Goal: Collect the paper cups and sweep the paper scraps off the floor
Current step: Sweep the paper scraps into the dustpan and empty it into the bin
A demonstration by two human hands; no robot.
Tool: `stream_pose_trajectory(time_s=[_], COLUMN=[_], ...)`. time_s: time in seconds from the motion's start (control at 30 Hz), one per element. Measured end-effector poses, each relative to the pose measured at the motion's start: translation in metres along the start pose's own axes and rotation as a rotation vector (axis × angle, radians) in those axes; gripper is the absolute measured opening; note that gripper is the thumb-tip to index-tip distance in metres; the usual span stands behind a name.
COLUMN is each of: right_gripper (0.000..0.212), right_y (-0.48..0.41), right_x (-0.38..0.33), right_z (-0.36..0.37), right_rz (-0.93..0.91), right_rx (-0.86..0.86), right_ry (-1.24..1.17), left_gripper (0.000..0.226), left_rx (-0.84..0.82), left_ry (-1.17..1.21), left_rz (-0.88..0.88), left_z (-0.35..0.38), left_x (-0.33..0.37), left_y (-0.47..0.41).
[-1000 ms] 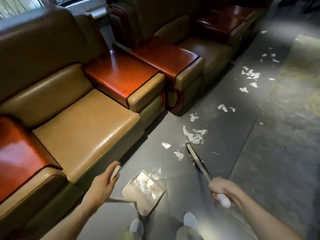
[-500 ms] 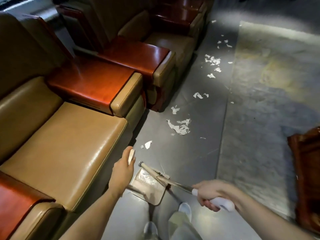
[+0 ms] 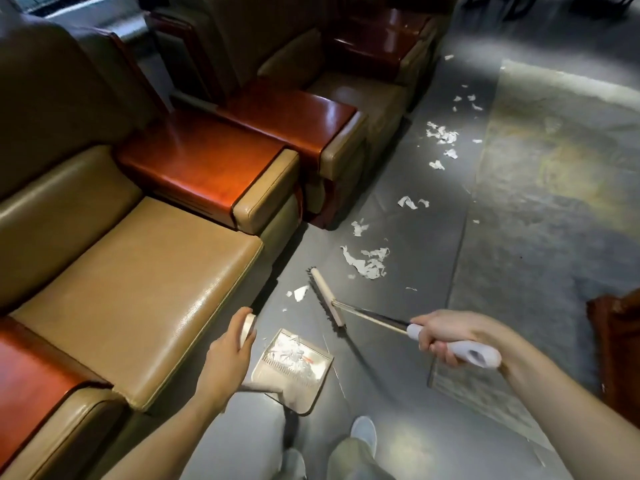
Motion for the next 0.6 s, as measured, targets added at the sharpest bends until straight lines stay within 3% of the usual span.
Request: stream_pose_trajectory(time_s=[0.1, 0.23, 0.43, 0.6], right_gripper=[0.048, 0.017, 0.025, 0.024], right_y=[-0.021, -0.045, -0.081, -0.098], right_x=[-0.028, -0.066, -0.102, -0.104], right_z=[-0.003, 0.015, 0.055, 0.094], right_rz=[-0.058, -0.127, -0.228, -0.296], right_rx=[0.027, 0.111, 0.176, 0.092], right_ry=[0.113, 0.351, 0.567, 0.642], left_gripper=[0.044, 0.042, 0.042, 0.039], left_rx=[0.041, 0.113, 0.233, 0.236], left_ry=[0.011, 0.104, 0.092, 0.131], left_rz=[-0.028, -0.102, -0.170, -0.219], left_z=[-0.005, -0.008, -0.033, -0.057], left_x=[-0.006, -0.023, -0.063, -0.092], left_y=[0.004, 0.013, 0.040, 0.068])
Point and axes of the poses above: each hand's wrist, its own y-axis away from the middle knuckle, its own z-axis out of the palm, x = y × z, the point moved 7 cm from there along -y, towards the middle knuckle, and after that the axes turned 1 degree about z, right-handed, at the moved point
